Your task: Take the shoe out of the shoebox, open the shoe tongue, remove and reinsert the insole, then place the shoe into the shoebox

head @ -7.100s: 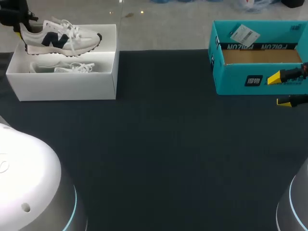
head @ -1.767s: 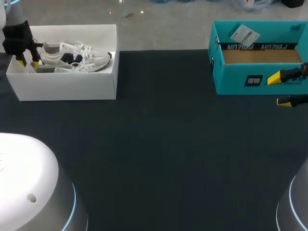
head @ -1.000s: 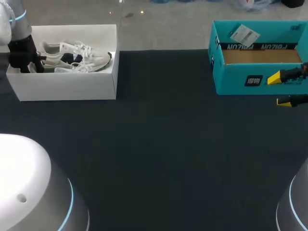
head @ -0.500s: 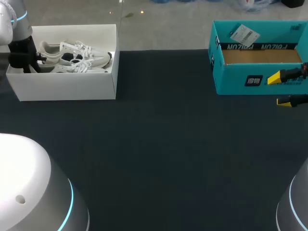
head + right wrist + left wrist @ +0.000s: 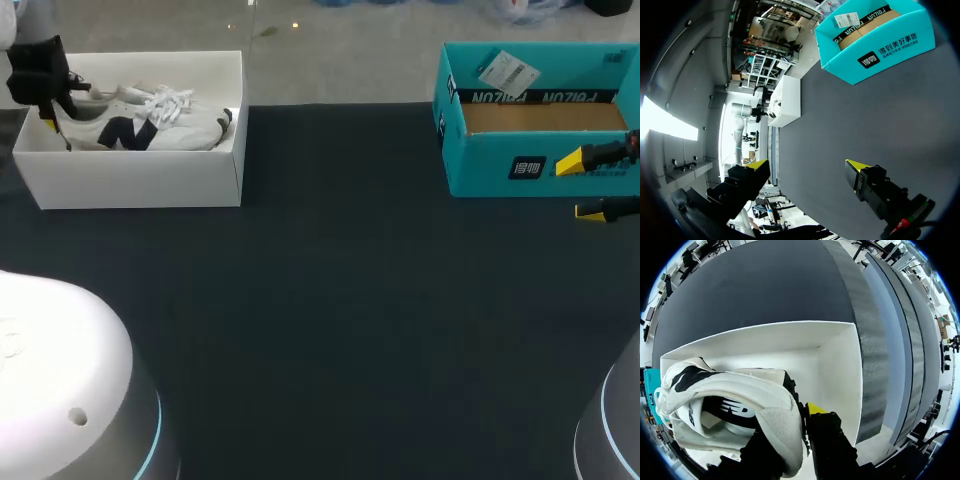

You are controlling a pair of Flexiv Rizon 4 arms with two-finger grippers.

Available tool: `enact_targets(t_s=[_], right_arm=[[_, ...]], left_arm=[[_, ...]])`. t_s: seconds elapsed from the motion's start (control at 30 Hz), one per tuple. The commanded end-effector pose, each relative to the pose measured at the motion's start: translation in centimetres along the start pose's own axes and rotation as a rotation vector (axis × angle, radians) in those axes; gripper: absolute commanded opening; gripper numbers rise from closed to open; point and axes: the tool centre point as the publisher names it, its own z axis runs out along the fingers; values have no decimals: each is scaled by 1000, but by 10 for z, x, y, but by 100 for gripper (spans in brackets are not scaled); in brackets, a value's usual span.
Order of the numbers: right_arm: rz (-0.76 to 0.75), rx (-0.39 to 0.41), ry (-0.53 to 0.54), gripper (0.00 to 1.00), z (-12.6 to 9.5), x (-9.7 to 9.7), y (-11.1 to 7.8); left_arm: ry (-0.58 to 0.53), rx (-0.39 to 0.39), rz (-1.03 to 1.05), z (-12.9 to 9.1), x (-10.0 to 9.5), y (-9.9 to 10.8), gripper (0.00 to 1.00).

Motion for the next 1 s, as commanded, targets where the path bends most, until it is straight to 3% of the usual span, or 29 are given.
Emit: enact_targets(t_s=[0.03,0.27,0.5,0.73,1.0], right_arm=[[1,0,-2,100,1,0,0],[1,0,-2,100,1,0,0],[1,0,-2,100,1,0,0],[1,0,-2,100,1,0,0],[1,0,-2,100,1,0,0]], left_arm=[[26,-21,-28,-48,-8,-14,0],[34,-76,-49,-86,-12,-24,0],[38,-81,-47,-115,-10,-32,0],[51,-100,-104,-136,6,-28,0],[71,-96,-107,-145,12,-24,0]])
